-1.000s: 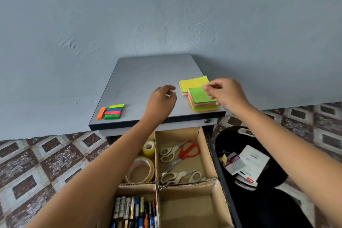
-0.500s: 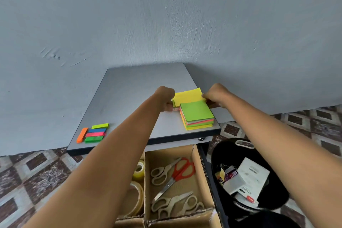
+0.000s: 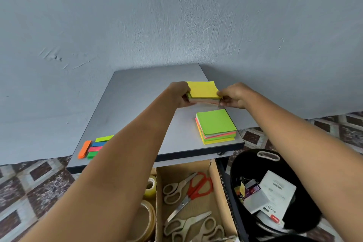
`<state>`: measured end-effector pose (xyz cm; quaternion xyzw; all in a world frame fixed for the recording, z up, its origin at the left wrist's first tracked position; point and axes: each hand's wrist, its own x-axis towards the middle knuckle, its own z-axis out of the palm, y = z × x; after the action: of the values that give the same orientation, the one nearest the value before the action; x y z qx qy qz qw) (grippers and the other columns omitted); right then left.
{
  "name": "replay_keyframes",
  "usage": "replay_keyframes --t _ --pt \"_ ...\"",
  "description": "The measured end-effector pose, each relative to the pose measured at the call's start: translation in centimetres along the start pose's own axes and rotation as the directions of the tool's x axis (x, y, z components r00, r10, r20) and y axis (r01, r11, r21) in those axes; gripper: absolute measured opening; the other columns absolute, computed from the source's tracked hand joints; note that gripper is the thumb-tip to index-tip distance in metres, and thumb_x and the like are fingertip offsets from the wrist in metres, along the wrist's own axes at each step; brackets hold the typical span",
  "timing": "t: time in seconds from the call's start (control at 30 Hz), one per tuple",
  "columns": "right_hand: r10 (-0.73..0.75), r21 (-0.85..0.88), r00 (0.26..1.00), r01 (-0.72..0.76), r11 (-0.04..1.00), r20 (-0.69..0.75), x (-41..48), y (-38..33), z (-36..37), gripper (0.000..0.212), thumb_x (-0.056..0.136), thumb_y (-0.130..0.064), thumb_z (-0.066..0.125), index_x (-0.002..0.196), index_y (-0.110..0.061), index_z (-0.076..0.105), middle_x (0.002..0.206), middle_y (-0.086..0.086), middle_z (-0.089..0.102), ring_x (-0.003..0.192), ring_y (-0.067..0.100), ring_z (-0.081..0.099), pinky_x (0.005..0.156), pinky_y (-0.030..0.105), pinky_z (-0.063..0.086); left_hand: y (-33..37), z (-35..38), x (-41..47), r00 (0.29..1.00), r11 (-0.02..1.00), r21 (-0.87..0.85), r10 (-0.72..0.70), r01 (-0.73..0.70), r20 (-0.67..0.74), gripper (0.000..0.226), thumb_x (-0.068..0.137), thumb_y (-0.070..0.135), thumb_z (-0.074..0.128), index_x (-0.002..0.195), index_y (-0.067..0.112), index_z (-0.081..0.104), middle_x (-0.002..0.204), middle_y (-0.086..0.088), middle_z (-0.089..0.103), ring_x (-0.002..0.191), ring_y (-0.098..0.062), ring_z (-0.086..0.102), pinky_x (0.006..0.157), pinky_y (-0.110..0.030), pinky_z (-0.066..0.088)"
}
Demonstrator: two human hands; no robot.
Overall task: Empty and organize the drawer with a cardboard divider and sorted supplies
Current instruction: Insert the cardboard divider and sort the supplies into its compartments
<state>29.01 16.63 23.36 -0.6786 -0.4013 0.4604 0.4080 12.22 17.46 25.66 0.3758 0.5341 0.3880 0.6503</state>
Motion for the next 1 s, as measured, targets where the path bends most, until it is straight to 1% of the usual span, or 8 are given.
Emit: replay_keyframes --t 0.17,0.33,0.47,0.6,0.67,0.77,0.9,1.0 --pt "-0.149 0.179 0.987 0.135 0.975 0.067 -2.6 -3.8 0.4 0.019 0.092 -0.006 0.052 0.074 -0.011 0.049 0.071 0.008 0.05 0.06 0.018 0.051 0.06 0.03 0.045 3.0 -1.6 -2.6 0.991 0.988 -0.117 0.109 -0.099 0.082 0.019 0.098 -0.002 0.033 0.084 0.002 0.045 0.084 -0.013 0.051 0.072 -0.023 0.052 0.083 -0.04 0.044" --pt "-0.206 0.234 0.953 0.152 0.96 0.224 -9.1 -5.8 0.4 0.014 0.093 -0.019 0.053 0.081 -0.015 0.051 0.075 0.007 0.053 0.065 0.021 0.056 0.065 0.031 0.048 3.8 -4.6 -8.7 0.976 0.969 -0.217 0.156 -0.121 0.151 0.018 0.098 -0.001 0.035 0.086 -0.004 0.047 0.088 -0.016 0.055 0.077 -0.026 0.056 0.085 -0.04 0.044" --pt "-0.206 0.318 0.905 0.085 0.944 0.372 -15.2 -4.2 0.8 0.011 0.093 -0.021 0.052 0.084 -0.015 0.056 0.069 0.003 0.065 0.061 0.019 0.066 0.061 0.028 0.055 1.3 -7.1 -14.1 0.97 0.97 -0.227 0.129 -0.08 0.208 0.014 0.097 0.0 0.038 0.093 -0.004 0.051 0.093 -0.017 0.059 0.08 -0.027 0.061 0.071 -0.04 0.055" --pt "-0.161 0.36 0.896 0.001 0.933 0.413 -20.7 -0.1 1.6 0.005 0.091 -0.01 0.054 0.088 -0.006 0.056 0.077 0.011 0.065 0.061 0.02 0.064 0.054 0.027 0.056 -3.6 -8.8 -18.9 0.966 0.964 -0.263 0.04 0.03 0.257 0.014 0.094 0.001 0.042 0.093 -0.003 0.055 0.093 -0.021 0.063 0.067 -0.028 0.07 0.064 -0.039 0.057" --pt "-0.115 0.373 0.897 -0.059 0.926 0.426 -22.9 2.6 1.9 0.004 0.09 -0.005 0.053 0.091 -0.003 0.056 0.085 0.013 0.062 0.065 0.022 0.063 0.054 0.029 0.057 -6.5 -9.6 -20.9 0.957 0.957 -0.275 -0.013 0.097 0.291 0.015 0.087 0.003 0.048 0.097 -0.003 0.057 0.092 -0.021 0.067 0.07 -0.028 0.071 0.068 -0.039 0.057" --pt "-0.026 0.393 0.895 -0.17 0.903 0.446 -25.6 7.3 2.4 0.009 0.09 -0.002 0.052 0.094 -0.002 0.059 0.086 0.013 0.067 0.063 0.02 0.068 0.054 0.03 0.058 -11.1 -11.0 -23.1 0.936 0.963 -0.236 -0.043 0.133 0.349 0.034 0.076 0.014 0.051 0.106 0.0 0.058 0.091 -0.018 0.071 0.075 -0.025 0.072 0.068 -0.034 0.058" --pt "0.097 0.384 0.89 -0.288 0.878 0.446 -28.2 13.3 2.9 0.016 0.091 -0.001 0.052 0.104 0.001 0.06 0.094 0.016 0.069 0.069 0.022 0.07 0.058 0.032 0.059 -17.0 -12.1 -25.3 0.917 0.95 -0.232 -0.109 0.21 0.383 0.037 0.083 0.011 0.046 0.116 0.0 0.057 0.098 -0.018 0.07 0.081 -0.023 0.071 0.07 -0.03 0.059" --pt "0.204 0.375 0.875 -0.385 0.843 0.438 -29.8 16.9 3.2 0.02 0.092 0.0 0.051 0.109 0.004 0.058 0.106 0.021 0.066 0.082 0.027 0.067 0.06 0.034 0.06 -20.4 -11.8 -26.4 0.94 0.953 -0.189 -0.173 0.235 0.295 0.025 0.094 0.002 0.041 0.111 -0.001 0.058 0.091 -0.016 0.071 0.075 -0.021 0.071 0.063 -0.028 0.06"
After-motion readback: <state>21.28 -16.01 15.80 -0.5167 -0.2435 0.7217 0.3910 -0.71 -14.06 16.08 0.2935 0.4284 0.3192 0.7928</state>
